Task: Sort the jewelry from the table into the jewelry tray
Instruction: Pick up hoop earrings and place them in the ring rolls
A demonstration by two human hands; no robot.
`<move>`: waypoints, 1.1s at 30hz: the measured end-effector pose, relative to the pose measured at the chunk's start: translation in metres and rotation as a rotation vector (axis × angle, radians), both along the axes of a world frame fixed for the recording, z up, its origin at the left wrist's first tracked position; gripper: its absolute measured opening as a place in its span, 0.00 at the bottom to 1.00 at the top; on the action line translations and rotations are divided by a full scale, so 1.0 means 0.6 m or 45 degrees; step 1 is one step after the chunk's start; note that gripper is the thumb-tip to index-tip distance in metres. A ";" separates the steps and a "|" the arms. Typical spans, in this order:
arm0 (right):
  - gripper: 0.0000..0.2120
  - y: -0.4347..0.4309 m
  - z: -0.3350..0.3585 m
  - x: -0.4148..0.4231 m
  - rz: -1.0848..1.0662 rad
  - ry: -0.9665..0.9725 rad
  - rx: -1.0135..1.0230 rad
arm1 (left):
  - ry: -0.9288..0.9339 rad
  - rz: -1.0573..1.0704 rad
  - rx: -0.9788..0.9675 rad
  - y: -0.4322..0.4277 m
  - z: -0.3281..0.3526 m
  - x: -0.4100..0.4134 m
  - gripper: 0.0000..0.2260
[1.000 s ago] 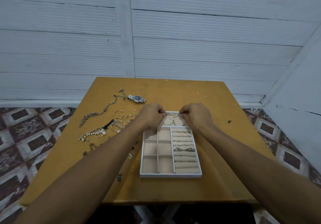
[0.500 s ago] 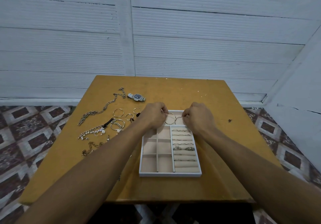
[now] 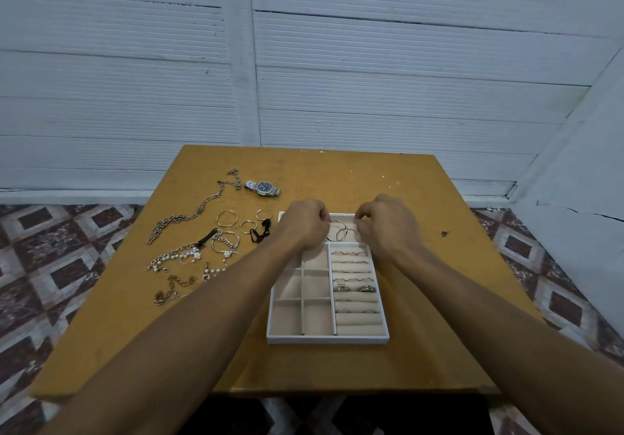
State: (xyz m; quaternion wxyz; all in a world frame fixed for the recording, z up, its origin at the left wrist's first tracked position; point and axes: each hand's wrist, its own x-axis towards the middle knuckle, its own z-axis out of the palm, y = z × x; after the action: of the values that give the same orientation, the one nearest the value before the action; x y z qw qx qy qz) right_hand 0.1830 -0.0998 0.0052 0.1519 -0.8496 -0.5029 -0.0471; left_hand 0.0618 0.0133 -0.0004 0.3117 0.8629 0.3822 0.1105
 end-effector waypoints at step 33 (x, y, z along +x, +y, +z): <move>0.08 0.006 0.005 0.000 0.024 0.175 0.079 | -0.053 0.016 0.481 0.009 0.024 -0.022 0.08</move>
State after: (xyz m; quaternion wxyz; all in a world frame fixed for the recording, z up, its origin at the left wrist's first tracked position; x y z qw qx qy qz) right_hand 0.1830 -0.0961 0.0084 0.2128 -0.8409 -0.4975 -0.0027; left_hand 0.0488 0.0188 0.0141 0.1514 0.9011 0.3536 0.2000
